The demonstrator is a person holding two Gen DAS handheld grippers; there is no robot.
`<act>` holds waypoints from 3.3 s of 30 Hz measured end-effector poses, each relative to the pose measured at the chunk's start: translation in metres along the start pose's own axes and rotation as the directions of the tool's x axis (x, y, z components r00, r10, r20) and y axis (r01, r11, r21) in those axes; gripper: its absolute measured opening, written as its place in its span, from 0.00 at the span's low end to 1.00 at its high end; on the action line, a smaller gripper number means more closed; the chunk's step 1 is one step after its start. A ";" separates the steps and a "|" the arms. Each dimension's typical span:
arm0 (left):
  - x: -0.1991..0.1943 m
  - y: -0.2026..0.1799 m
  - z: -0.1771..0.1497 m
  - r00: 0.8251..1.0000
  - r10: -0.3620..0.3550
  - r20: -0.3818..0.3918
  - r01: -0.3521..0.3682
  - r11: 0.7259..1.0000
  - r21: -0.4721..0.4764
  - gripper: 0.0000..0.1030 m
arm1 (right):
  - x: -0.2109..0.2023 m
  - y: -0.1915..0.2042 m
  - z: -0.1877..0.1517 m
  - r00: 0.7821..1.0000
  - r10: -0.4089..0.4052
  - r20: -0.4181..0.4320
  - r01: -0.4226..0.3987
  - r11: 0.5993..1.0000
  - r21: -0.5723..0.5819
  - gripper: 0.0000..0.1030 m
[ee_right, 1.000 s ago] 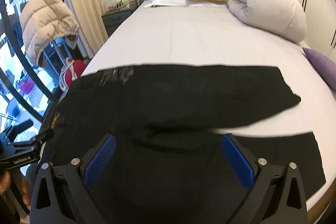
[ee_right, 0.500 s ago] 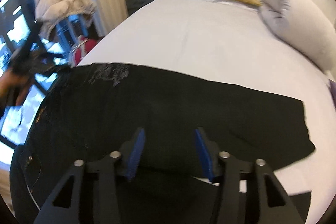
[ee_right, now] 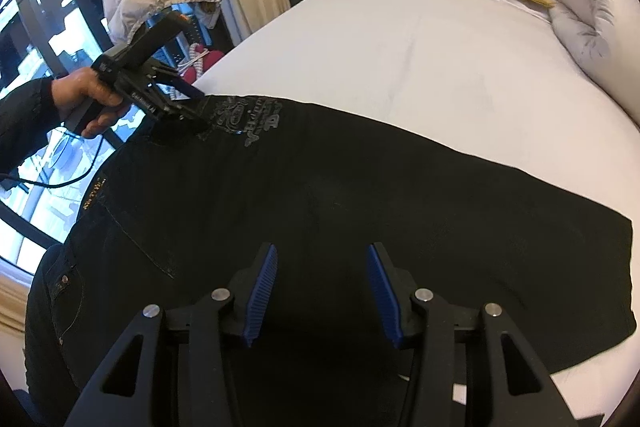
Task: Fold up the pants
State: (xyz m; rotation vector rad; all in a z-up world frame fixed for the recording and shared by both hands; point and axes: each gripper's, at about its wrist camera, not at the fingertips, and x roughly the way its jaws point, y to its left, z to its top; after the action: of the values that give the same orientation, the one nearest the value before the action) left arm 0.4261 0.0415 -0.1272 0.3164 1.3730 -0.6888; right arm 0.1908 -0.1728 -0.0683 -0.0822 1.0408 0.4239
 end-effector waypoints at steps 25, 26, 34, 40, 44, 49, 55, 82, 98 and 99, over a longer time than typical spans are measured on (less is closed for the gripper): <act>-0.093 -0.050 -0.049 0.926 0.178 0.333 -0.212 0.975 0.068 0.05 | 0.050 0.029 0.125 0.998 0.036 -0.055 -0.054 0.921 -0.386 0.45; -0.095 -0.050 -0.050 0.923 0.183 0.339 -0.219 0.973 0.069 0.05 | 0.056 0.031 0.129 0.997 0.031 -0.075 -0.059 0.911 -0.407 0.45; -0.105 -0.043 -0.071 0.911 0.197 0.362 -0.238 0.968 0.073 0.05 | 0.087 0.042 0.144 0.983 0.016 -0.184 -0.105 0.870 -0.482 0.37; -0.100 -0.054 -0.072 0.904 0.214 0.371 -0.246 0.968 0.042 0.04 | 0.097 0.033 0.140 0.974 -0.003 -0.228 -0.100 0.895 -0.435 0.08; -0.099 -0.049 -0.080 0.904 0.221 0.365 -0.249 0.968 0.029 0.04 | 0.094 0.034 0.136 0.973 0.008 -0.231 -0.104 0.906 -0.409 0.06; -0.097 -0.054 -0.085 0.904 0.219 0.366 -0.242 0.970 0.019 0.02 | 0.082 0.039 0.131 0.981 0.023 -0.194 -0.099 0.916 -0.390 0.05; -0.098 -0.053 -0.089 0.904 0.219 0.368 -0.241 0.970 0.014 0.01 | 0.058 0.045 0.122 0.990 0.038 -0.139 -0.091 0.913 -0.397 0.04; -0.118 -0.177 -0.253 0.920 0.196 0.339 -0.225 0.973 0.049 0.00 | -0.027 0.180 -0.049 0.997 -0.021 -0.075 -0.033 0.754 -0.656 0.03; -0.073 -0.289 -0.358 0.965 0.154 0.212 -0.186 0.972 0.144 0.00 | -0.032 0.236 -0.170 0.978 -0.198 -0.066 0.054 0.545 -0.837 0.03; -0.073 -0.292 -0.360 0.965 0.153 0.211 -0.186 0.972 0.143 0.00 | -0.031 0.239 -0.173 0.977 -0.203 -0.061 0.060 0.541 -0.839 0.03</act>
State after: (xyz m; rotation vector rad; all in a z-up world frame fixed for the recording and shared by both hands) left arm -0.0401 0.0473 -0.0742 0.4768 1.0879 -0.6711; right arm -0.0550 -0.0087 -0.0989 -1.0843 0.8852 0.7639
